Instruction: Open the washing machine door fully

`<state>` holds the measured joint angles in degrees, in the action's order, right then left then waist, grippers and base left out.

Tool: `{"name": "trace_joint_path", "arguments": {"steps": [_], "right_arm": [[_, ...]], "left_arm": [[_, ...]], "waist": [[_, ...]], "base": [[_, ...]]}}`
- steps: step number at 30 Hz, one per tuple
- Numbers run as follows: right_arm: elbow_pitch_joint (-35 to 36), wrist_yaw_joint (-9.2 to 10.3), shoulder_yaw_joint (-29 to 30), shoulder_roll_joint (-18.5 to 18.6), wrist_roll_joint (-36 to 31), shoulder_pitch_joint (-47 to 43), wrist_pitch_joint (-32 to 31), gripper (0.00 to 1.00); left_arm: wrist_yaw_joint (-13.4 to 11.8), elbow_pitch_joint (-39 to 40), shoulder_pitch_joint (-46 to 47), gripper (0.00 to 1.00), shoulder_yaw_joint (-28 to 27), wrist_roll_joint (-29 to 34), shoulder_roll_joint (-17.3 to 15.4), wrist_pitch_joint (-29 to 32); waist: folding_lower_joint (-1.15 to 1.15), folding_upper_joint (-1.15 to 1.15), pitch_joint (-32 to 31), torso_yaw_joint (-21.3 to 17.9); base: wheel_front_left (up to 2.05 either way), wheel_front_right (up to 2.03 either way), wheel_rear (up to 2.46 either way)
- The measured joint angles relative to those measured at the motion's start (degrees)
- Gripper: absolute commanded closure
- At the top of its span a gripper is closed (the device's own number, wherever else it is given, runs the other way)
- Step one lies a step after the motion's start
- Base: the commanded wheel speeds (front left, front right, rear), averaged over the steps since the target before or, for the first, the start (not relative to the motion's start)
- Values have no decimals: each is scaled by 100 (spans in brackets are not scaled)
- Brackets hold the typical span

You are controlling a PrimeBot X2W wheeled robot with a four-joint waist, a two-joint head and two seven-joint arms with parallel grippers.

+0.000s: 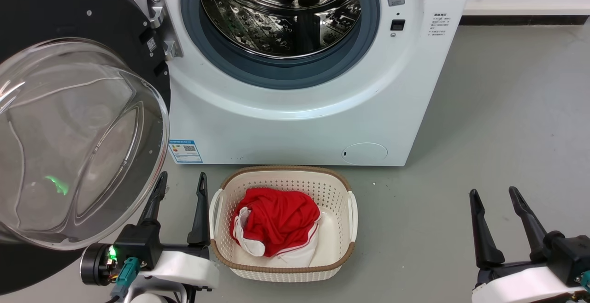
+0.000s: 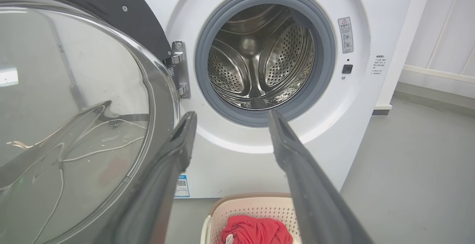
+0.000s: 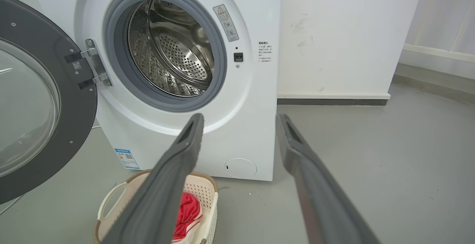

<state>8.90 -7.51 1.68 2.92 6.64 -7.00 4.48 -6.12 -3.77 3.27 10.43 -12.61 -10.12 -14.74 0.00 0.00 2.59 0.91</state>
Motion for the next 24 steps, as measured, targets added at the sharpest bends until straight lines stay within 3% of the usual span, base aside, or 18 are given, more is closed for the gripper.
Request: {"name": "trace_joint_path", "arguments": {"steps": [24], "right_arm": [[-4, 0, 53, -1, -45, -8, 29, 0]], "left_arm": [[41, -100, -15, 0, -174, 187, 125, -16]], "waist": [[0, 0, -12, -171]], "base": [[0, 0, 0]]}}
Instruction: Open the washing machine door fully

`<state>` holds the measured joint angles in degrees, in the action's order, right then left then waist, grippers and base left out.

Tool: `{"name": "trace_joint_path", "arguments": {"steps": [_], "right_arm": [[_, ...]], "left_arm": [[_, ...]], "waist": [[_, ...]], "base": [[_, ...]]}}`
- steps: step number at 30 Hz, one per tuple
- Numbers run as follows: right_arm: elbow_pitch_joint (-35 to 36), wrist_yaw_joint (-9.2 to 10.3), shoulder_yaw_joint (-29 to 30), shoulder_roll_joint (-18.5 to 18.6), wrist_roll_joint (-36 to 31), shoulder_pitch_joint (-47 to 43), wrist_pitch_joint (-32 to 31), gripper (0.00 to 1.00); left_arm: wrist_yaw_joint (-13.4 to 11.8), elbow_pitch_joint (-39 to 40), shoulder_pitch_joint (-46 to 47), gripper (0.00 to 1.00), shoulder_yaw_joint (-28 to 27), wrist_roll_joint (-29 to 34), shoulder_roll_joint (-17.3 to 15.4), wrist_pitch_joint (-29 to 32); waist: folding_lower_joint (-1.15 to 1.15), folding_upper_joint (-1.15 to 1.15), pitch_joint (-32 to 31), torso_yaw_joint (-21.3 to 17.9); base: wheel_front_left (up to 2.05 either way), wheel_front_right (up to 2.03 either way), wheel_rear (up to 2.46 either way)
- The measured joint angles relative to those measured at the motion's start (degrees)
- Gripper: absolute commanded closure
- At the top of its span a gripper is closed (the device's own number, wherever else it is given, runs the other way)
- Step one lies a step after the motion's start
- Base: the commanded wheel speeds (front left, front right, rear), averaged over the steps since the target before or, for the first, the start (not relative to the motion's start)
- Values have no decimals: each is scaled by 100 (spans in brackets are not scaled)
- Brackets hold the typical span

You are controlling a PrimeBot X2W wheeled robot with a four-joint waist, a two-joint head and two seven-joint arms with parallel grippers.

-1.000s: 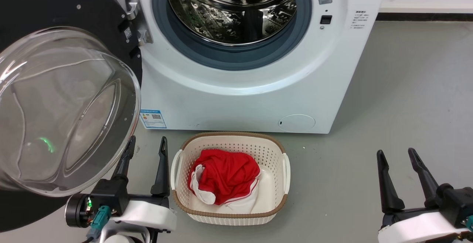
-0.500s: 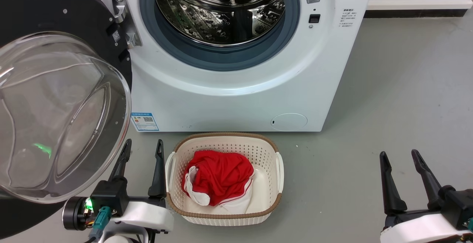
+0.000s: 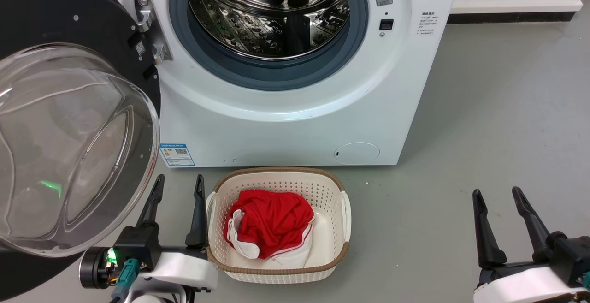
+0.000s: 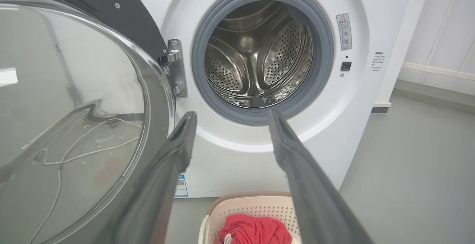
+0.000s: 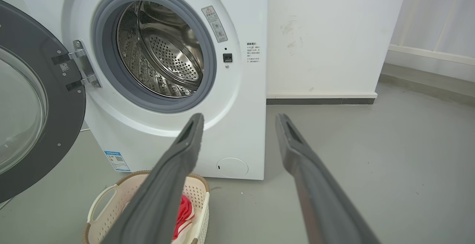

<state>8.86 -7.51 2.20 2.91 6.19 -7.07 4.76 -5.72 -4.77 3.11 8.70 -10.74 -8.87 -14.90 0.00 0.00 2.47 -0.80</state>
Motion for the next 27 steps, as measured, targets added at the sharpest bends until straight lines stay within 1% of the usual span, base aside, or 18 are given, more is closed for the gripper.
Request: {"name": "trace_joint_path", "arguments": {"steps": [17, 18, 22, 27], "right_arm": [[-8, 0, -30, 0, 3, -22, 0, 0], [-16, 0, -32, 0, 3, -24, -1, 100], [-203, 0, -52, 0, 66, -35, -9, 100], [-326, 0, -76, 11, 658, -36, -32, 100]], "left_arm": [[68, 11, -69, 0, -130, 102, 79, 0], [68, 0, -74, 100, -132, 122, 80, 2], [70, -192, -182, 100, -126, 55, 99, 33], [156, -260, -191, 100, -199, -483, 136, 185]], "waist": [[0, 0, -27, -42], [0, 0, -26, -43], [0, 0, -28, -44], [0, 0, -36, -38]], "base": [[0, 0, 0], [0, 0, 0], [0, 0, 0], [0, 0, 0]]}}
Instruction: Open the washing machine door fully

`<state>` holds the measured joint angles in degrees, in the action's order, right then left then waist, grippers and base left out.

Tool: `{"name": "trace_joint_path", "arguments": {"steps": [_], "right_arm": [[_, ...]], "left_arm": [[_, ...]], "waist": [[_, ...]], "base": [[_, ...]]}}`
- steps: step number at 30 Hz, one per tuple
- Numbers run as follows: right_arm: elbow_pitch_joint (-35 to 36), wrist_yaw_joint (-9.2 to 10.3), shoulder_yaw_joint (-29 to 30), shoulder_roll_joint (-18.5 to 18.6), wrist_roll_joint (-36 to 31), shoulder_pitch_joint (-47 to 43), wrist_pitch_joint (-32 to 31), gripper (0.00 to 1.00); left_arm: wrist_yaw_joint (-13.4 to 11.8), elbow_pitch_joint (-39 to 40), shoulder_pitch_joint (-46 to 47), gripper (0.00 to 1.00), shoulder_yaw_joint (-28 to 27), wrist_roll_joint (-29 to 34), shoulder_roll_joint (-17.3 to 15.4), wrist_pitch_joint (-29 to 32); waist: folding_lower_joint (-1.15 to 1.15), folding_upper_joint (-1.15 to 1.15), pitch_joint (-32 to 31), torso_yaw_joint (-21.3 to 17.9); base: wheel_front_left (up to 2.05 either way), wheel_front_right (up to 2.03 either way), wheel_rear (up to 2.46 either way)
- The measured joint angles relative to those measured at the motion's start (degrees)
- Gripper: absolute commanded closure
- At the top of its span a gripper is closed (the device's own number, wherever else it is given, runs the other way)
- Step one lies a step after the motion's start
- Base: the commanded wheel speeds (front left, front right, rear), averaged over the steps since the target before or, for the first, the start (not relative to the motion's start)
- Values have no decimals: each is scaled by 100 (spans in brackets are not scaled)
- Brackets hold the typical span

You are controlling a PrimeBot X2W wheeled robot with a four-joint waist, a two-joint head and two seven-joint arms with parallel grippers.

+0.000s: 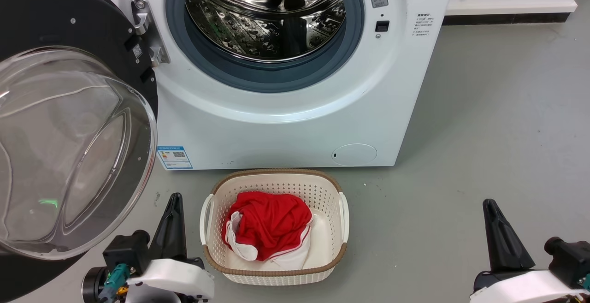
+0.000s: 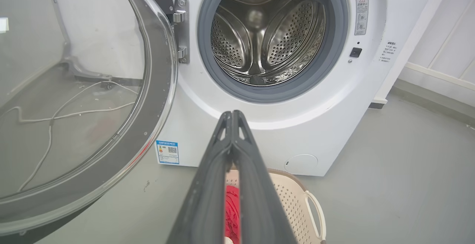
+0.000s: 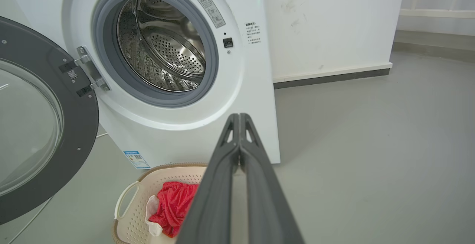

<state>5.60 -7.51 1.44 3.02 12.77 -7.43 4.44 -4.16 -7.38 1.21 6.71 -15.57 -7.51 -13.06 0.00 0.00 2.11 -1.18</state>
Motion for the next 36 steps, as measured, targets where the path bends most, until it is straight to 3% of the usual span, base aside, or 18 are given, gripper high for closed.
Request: {"name": "trace_joint_path", "arguments": {"steps": [14, 36], "right_arm": [[-410, 0, -33, 80, 1717, 204, -110, 100], [-858, 1, -21, 155, 3677, 525, -291, 100]], "left_arm": [[220, -133, 34, 100, -265, -1529, 93, 391], [497, -293, 153, 100, -571, -3350, 210, 846]], "waist": [[0, 0, -25, 15], [0, 0, -60, 36]], "base": [[0, 0, 0], [0, 0, 0]]}}
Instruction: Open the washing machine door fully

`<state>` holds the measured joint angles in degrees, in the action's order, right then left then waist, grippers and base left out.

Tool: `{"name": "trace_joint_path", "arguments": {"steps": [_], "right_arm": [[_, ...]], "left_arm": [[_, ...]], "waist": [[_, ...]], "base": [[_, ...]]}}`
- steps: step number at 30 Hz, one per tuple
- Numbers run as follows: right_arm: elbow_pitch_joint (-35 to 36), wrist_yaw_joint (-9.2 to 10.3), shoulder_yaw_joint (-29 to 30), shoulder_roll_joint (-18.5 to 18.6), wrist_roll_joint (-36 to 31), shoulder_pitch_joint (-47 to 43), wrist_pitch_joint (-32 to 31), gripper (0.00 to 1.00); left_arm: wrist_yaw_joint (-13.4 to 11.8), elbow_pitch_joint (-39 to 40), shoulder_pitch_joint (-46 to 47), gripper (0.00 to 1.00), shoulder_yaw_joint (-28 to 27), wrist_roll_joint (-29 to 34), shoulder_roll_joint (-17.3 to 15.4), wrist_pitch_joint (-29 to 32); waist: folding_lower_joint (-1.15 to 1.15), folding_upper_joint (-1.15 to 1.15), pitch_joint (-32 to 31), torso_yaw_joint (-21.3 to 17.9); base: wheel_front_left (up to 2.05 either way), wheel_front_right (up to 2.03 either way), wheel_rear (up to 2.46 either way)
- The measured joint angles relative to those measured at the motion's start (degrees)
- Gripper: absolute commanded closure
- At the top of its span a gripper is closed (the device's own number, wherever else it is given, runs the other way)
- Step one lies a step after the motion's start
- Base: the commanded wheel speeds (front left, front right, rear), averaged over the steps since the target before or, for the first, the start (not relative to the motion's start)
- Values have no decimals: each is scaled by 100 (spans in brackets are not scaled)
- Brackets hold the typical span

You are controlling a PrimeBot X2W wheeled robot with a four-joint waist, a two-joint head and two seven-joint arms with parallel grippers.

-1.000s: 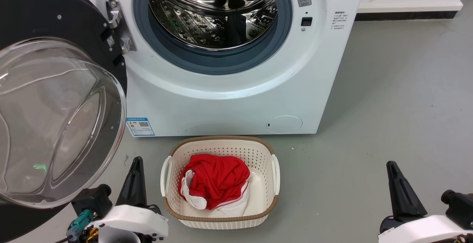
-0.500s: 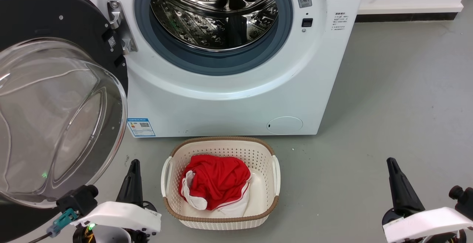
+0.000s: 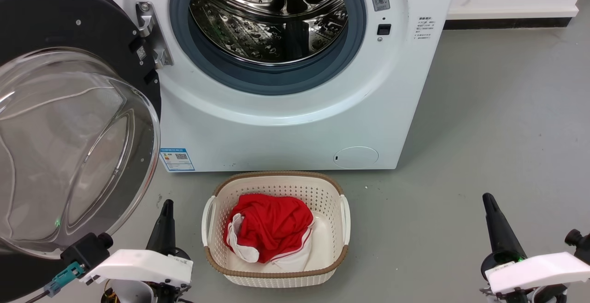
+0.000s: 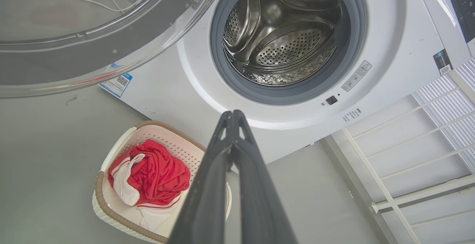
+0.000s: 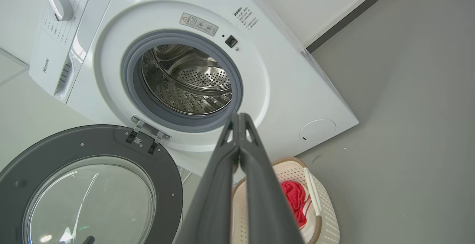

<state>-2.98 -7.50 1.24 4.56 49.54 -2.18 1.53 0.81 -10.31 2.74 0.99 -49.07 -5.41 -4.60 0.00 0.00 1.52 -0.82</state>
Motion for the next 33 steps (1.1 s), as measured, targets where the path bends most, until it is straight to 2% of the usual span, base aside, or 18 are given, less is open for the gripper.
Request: {"name": "trace_joint_path", "arguments": {"steps": [33], "right_arm": [[-521, 1, 94, 30, 2180, 369, -259, 100]], "left_arm": [[318, -179, 142, 100, -365, -2076, 109, 546]], "waist": [[0, 0, -53, 32]], "base": [[0, 0, 0]]}}
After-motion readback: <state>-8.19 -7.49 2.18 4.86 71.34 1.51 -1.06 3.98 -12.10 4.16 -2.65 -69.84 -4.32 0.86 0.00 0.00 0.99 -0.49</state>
